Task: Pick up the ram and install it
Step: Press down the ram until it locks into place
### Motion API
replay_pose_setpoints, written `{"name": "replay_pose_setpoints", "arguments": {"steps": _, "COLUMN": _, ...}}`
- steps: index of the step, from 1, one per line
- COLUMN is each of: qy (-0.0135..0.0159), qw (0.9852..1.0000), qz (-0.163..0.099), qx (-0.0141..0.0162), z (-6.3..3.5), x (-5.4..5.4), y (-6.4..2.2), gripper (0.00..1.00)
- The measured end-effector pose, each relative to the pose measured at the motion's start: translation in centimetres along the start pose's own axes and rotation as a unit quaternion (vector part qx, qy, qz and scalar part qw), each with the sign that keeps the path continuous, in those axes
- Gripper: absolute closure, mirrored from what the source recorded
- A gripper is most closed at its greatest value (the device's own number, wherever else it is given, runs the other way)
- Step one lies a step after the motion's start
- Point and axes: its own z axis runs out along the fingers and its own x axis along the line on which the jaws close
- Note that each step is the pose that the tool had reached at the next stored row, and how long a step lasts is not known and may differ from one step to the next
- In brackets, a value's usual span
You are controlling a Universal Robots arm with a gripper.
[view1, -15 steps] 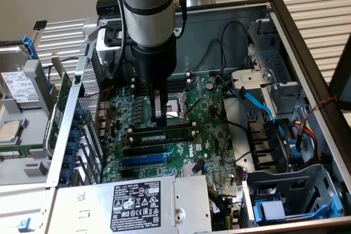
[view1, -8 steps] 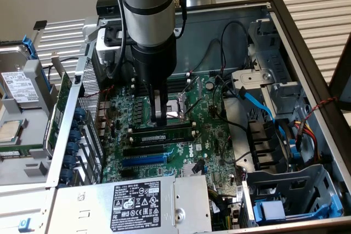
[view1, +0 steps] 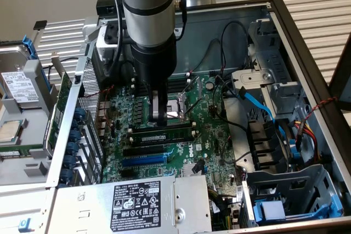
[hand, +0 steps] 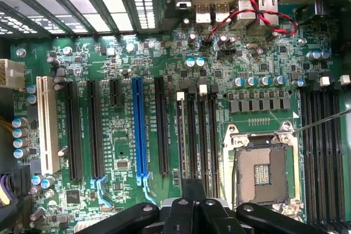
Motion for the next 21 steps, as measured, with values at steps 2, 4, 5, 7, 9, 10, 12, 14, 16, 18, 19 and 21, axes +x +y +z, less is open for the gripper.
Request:
{"name": "replay_pose_setpoints", "arguments": {"steps": 2, "qy": -0.0001, "qw": 0.9998, "qz": 0.018, "qx": 0.0011, "z": 0.04, "x": 0.00, "y": 0.00, "gripper": 0.89}}
{"name": "replay_pose_setpoints", "arguments": {"steps": 4, "qy": -0.0003, "qw": 0.9994, "qz": 0.035, "qx": 0.0023, "z": 0.09, "x": 0.01, "y": 0.00, "gripper": 0.89}}
{"name": "replay_pose_setpoints", "arguments": {"steps": 5, "qy": -0.0003, "qw": 0.9990, "qz": 0.044, "qx": 0.0029, "z": 0.12, "x": 0.01, "y": 0.00, "gripper": 0.89}}
{"name": "replay_pose_setpoints", "arguments": {"steps": 7, "qy": -0.0004, "qw": 0.9981, "qz": 0.062, "qx": 0.0040, "z": 0.16, "x": 0.01, "y": 0.00, "gripper": 0.89}}
{"name": "replay_pose_setpoints", "arguments": {"steps": 9, "qy": -0.0006, "qw": 0.9969, "qz": 0.079, "qx": 0.0051, "z": 0.22, "x": 0.01, "y": 0.00, "gripper": 0.89}}
{"name": "replay_pose_setpoints", "arguments": {"steps": 10, "qy": -0.0006, "qw": 0.9962, "qz": 0.087, "qx": 0.0057, "z": 0.24, "x": 0.01, "y": 0.00, "gripper": 0.89}}
{"name": "replay_pose_setpoints", "arguments": {"steps": 12, "qy": -0.0007, "qw": 0.9946, "qz": 0.104, "qx": 0.0068, "z": 0.29, "x": 0.02, "y": 0.00, "gripper": 0.89}}
{"name": "replay_pose_setpoints", "arguments": {"steps": 14, "qy": -0.0008, "qw": 0.9927, "qz": 0.121, "qx": 0.0078, "z": 0.34, "x": 0.02, "y": 0.00, "gripper": 0.89}}
{"name": "replay_pose_setpoints", "arguments": {"steps": 16, "qy": -0.0009, "qw": 0.9905, "qz": 0.137, "qx": 0.0089, "z": 0.40, "x": 0.02, "y": -0.01, "gripper": 0.89}}
{"name": "replay_pose_setpoints", "arguments": {"steps": 18, "qy": -0.0010, "qw": 0.9882, "qz": 0.153, "qx": 0.0099, "z": 0.45, "x": 0.03, "y": 0.00, "gripper": 0.89}}
{"name": "replay_pose_setpoints", "arguments": {"steps": 19, "qy": -0.0010, "qw": 0.9870, "qz": 0.160, "qx": 0.0104, "z": 0.47, "x": 0.03, "y": 0.00, "gripper": 0.89}}
{"name": "replay_pose_setpoints", "arguments": {"steps": 21, "qy": -0.0010, "qw": 0.9847, "qz": 0.174, "qx": 0.0113, "z": 0.50, "x": 0.03, "y": 0.00, "gripper": 0.89}}
